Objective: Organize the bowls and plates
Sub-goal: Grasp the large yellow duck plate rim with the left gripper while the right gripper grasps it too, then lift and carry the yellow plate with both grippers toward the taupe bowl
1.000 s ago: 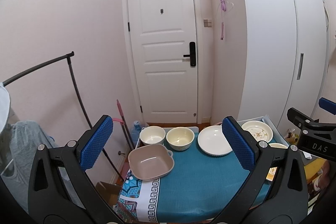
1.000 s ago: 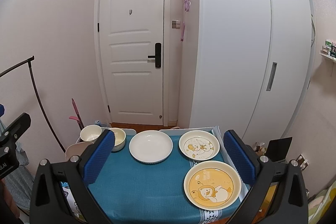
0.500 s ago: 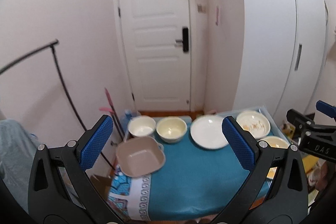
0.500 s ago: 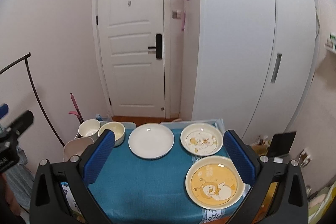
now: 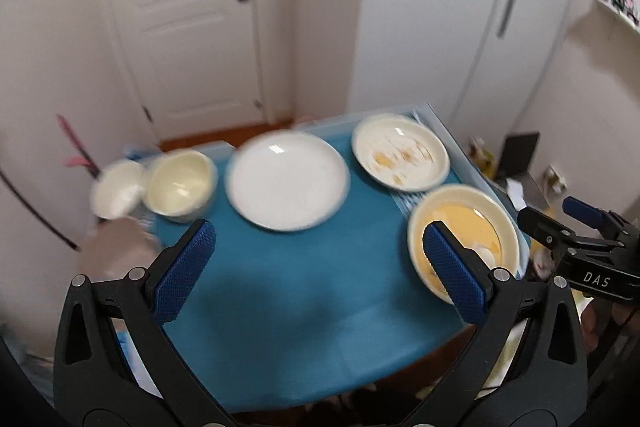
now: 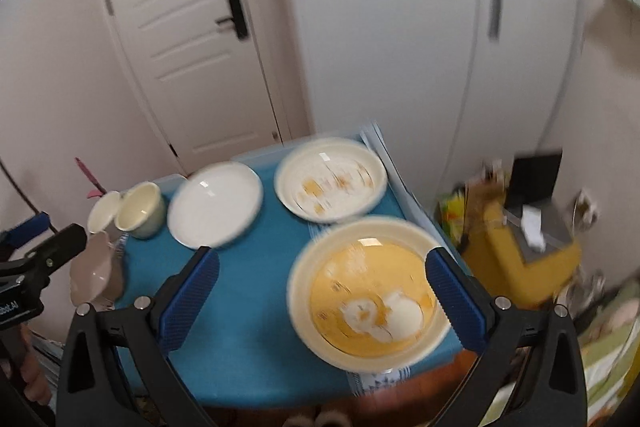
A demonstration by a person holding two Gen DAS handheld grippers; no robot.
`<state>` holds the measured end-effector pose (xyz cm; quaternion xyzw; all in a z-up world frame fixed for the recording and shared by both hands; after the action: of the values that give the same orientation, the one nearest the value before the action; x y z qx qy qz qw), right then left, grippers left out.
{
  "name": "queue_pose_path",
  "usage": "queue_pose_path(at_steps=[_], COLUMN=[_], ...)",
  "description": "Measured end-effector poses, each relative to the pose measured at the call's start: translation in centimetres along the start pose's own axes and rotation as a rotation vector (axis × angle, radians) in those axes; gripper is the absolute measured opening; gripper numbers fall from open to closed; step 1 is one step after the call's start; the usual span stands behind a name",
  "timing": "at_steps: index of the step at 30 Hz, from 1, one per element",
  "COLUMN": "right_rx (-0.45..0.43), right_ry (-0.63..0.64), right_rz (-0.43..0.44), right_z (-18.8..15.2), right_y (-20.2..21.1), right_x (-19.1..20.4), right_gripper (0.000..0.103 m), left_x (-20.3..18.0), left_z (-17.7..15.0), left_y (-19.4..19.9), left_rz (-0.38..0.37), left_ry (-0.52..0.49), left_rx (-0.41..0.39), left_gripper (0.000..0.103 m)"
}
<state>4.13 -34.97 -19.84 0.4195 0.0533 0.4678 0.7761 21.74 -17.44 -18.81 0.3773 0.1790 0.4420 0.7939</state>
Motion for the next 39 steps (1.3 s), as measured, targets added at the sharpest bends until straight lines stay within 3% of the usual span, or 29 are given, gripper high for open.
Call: queue_pose_path(at_steps=[5, 12, 16, 23, 26, 28, 31, 34, 39], right_rx=[0.113, 0.297, 0.350, 0.409, 0.400, 0.401, 0.412, 0.415, 0.419], right_ry=[-0.048, -0.054, -0.006, 0.047, 0.064, 0.074, 0.090, 0.100, 0.115], right_rz=[-0.016, 0.075, 0.135, 0.246, 0.271, 0.267, 0.256, 0.261, 0.256], right_z=[-1.3, -3.2, -3.3, -3.3, -3.0, -2.8, -2.6, -2.4, -2.1], right_y=[-3.4, -9.3, -11.5, -13.6, -14.1, -14.4, -15.0, -15.3, -15.4], right_x=[-6.1, -12.0, -13.5, -13.7, -13.7, -13.6, -13.9, -14.1, -14.3], right_gripper=[0.095, 0.067, 0.058, 0.034, 0.030, 0.024, 0.013, 0.012, 0.012], left_x=[-5.2, -9.7, -10.7, -12.1, -12.1, -12.0, -12.3, -12.9, -13.1], left_z=[-2.1, -5.0, -6.4, -7.4, -7.5, -7.8, -7.8, -7.8, -7.8], left_y=[-6.1, -13.8, -16.4, -18.6, -19.0, -19.2, -19.5, -19.6, -19.7], left_rz=[-0.065, -0.102, -0.083, -0.071, -0.064, -0.066, -0.090, -0.092, -0.070], left_ry=[-0.030, 0.052, 0.071, 0.103, 0.111, 0.124, 0.157, 0.152, 0.165], left_rx=[0.127, 0.276, 0.328, 0.351, 0.334, 0.341, 0.334, 0.329, 0.333], left_gripper=[0.103, 0.094, 0.088, 0.075, 0.055, 0.033, 0.026, 0.018, 0.018])
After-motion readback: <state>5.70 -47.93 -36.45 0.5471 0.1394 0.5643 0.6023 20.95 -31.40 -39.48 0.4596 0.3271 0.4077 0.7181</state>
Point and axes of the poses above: each gripper's, at about its wrist camera, not at the fingertips, and y roughly against the way its jaws point, x to its left, z to its top, the point moved 7 cm from there along -y, roughly the way its jaws point, and after that the axes turned 10 degrees about -y, right-handed, at the moved point
